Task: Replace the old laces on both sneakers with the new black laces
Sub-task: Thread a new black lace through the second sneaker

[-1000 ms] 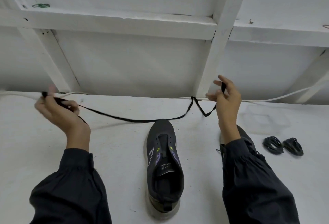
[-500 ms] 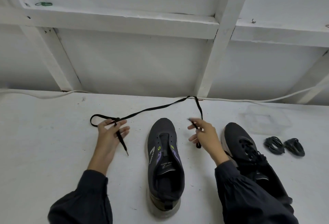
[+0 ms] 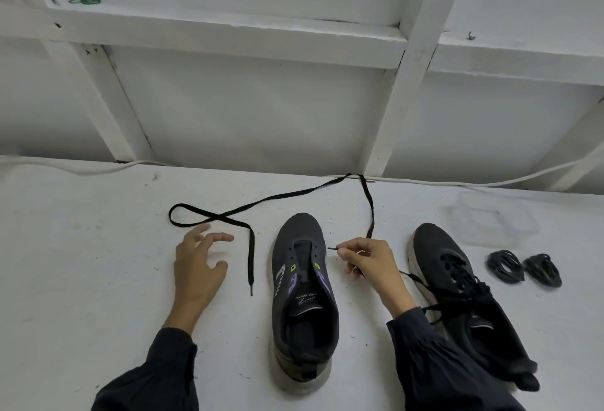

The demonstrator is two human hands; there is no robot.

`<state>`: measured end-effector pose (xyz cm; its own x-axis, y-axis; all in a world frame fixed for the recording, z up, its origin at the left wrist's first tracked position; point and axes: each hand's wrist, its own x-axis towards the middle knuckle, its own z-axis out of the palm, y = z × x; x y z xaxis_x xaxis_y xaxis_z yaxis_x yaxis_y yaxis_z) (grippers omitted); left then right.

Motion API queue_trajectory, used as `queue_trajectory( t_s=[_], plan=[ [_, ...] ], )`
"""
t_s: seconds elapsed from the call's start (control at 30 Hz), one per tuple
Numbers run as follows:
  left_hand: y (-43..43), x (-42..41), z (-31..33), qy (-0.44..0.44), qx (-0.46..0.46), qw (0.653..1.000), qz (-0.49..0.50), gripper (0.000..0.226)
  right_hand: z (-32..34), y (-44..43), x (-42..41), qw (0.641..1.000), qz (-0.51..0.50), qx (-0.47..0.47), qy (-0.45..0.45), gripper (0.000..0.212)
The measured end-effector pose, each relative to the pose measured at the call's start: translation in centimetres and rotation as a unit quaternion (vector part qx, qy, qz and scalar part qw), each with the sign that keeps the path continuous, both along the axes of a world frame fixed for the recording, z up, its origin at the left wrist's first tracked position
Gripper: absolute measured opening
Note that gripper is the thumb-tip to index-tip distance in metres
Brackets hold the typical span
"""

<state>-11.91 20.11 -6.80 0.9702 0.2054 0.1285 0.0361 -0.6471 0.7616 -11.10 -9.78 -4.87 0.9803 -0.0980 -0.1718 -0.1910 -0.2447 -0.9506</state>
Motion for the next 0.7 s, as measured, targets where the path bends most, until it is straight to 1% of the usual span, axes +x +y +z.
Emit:
queue_trajectory(
  t_s=[0.07, 0.1, 0.13, 0.17, 0.27, 0.47, 0.53, 0.6, 0.7],
  plan=[
    [0.7, -0.7, -0.1, -0.018, 0.01, 0.99, -0.138, 0.056, 0.2, 0.2, 0.0, 1.0, -0.009, 0.008, -0.007, 0.004],
    [0.9, -0.9, -0.4, -0.015, 0.025, 0.979, -0.203, 0.052, 0.3, 0.3, 0.1, 1.0, -0.012, 0.011, -0.009, 0.004],
    [0.9, -1.2, -0.7, -0.007, 0.05, 0.968, -0.247, 0.043, 0.4, 0.4, 0.1, 1.0, -0.013, 0.013, -0.01, 0.004],
    [0.9, -1.3, -1.2, 0.003, 0.074, 0.961, -0.267, 0.034, 0.5, 0.5, 0.1, 1.0, -0.014, 0.016, -0.01, 0.005],
    [0.6, -1.3, -1.7, 0.01, 0.088, 0.963, -0.255, 0.02, 0.9, 0.8, 0.0, 0.999, -0.013, 0.029, -0.007, 0.006],
    [-0.5, -1.0, -1.2, -0.032, 0.074, 0.976, -0.202, 0.023, 1.9, 1.3, -0.3, 0.999, 0.018, 0.033, -0.03, 0.006],
    [-1.1, -0.9, -0.9, -0.04, 0.026, 0.985, -0.166, 0.017, 2.1, 1.5, -0.3, 0.998, 0.038, 0.001, -0.048, 0.007],
    [-1.9, -0.8, -0.2, -0.058, -0.017, 0.988, -0.142, 0.006, 2.2, 1.7, -0.1, 0.994, 0.058, -0.061, -0.07, 0.008],
    [-3.7, -0.6, 1.5, -0.046, -0.086, 0.987, -0.127, 0.006, 2.5, 1.8, 0.3, 0.984, 0.076, -0.133, -0.089, 0.008]
  ],
)
